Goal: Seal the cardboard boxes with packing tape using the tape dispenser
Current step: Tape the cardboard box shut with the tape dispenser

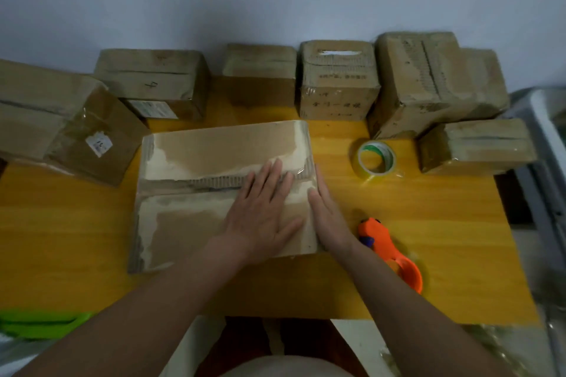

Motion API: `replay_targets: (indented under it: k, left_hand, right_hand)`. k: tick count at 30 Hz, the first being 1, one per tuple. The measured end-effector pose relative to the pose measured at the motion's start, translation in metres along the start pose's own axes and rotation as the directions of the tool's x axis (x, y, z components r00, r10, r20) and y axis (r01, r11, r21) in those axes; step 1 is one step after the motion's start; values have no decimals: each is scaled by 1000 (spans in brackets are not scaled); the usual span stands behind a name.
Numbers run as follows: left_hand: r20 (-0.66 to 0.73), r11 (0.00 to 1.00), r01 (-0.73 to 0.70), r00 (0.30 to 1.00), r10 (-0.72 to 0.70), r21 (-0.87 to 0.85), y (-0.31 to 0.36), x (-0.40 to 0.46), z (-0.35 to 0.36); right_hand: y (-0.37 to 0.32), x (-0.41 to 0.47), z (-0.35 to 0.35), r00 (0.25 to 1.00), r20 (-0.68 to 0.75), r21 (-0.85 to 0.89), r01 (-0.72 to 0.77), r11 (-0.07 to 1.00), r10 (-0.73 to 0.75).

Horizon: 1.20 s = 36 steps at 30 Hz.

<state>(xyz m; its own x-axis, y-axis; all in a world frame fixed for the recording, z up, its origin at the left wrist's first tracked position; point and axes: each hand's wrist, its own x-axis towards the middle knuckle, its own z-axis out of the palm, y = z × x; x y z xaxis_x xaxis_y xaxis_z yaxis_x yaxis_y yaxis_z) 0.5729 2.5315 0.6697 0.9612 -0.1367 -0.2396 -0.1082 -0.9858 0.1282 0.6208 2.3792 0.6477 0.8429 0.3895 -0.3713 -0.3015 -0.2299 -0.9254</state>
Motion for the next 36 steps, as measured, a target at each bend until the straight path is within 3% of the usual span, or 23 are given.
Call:
replay_targets:
  k: [6, 10, 12, 14, 17, 19, 21, 23, 25, 27, 28, 29, 30, 31, 32, 34, 36]
  left_hand:
    - [-42, 1000, -15, 999, 16, 16, 0, -1, -2]
    - [-27, 1000, -2, 1000, 3, 31, -1, -1, 0]
    - [7, 999, -9, 1000, 9, 44, -3, 1, 0]
    - [37, 997, -64, 997, 63, 34, -6, 3, -3]
    - [30, 977, -204, 979, 203, 65, -21, -18, -2]
    - [-6, 961, -258, 966, 260, 96, -37, -49, 5]
    - [-68, 954, -267, 958, 277, 135, -61, -82, 15]
    - [-136, 964, -225, 960, 244, 142, -93, -112, 25]
    - [-235, 981, -181, 953, 192, 67, -126, -135, 38]
    - [-351, 978, -94, 936, 23, -185, -145, -148, 48]
    - [-375, 914, -20, 915, -147, -405, -146, -149, 49]
    - [-310, 760, 68, 887, -343, -646, -142, -145, 44]
    - [-174, 531, 146, 846, -505, -834, -136, -138, 38]
    - [11, 270, 212, 804, -595, -939, -131, -127, 35]
    - [138, 79, 238, 767, -627, -968, -129, -121, 33]
    - [171, -35, 194, 749, -641, -980, -126, -119, 34]
    - [163, -46, 172, 771, -615, -984, -122, -136, 39]
  right_hand:
    - [28, -69, 21, 972, -231, -47, 37, 998, -47]
    - [58, -99, 36, 945, -326, -51, -57, 997, 37]
    - [55, -104, 39, 917, -397, -122, -88, 989, 32]
    - [37, -98, 35, 875, -470, -298, -35, 954, -114]
    - [-2, -78, 47, 896, -220, -692, 136, 709, -386]
    - [-12, -58, 63, 916, -88, -788, 177, 590, -392]
    - [-12, -45, 77, 915, -60, -876, 143, 460, -399]
    - [-7, -41, 85, 900, -67, -945, 81, 317, -430]
    - [-4, -42, 86, 898, -73, -966, 45, 255, -434]
    - [-6, -42, 87, 894, -70, -971, 41, 237, -442]
    - [-7, -42, 88, 893, -68, -973, 40, 228, -445]
    - [-7, -42, 89, 893, -69, -974, 36, 222, -445]
    - [-7, -42, 90, 894, -72, -975, 29, 219, -443]
    - [-6, -42, 90, 895, -73, -977, 25, 213, -441]
    - [-5, -42, 89, 896, -71, -978, 23, 205, -438]
    - [-6, -41, 88, 896, -67, -980, 24, 197, -439]
    - [-9, -38, 87, 899, -29, -982, 57, 182, -436]
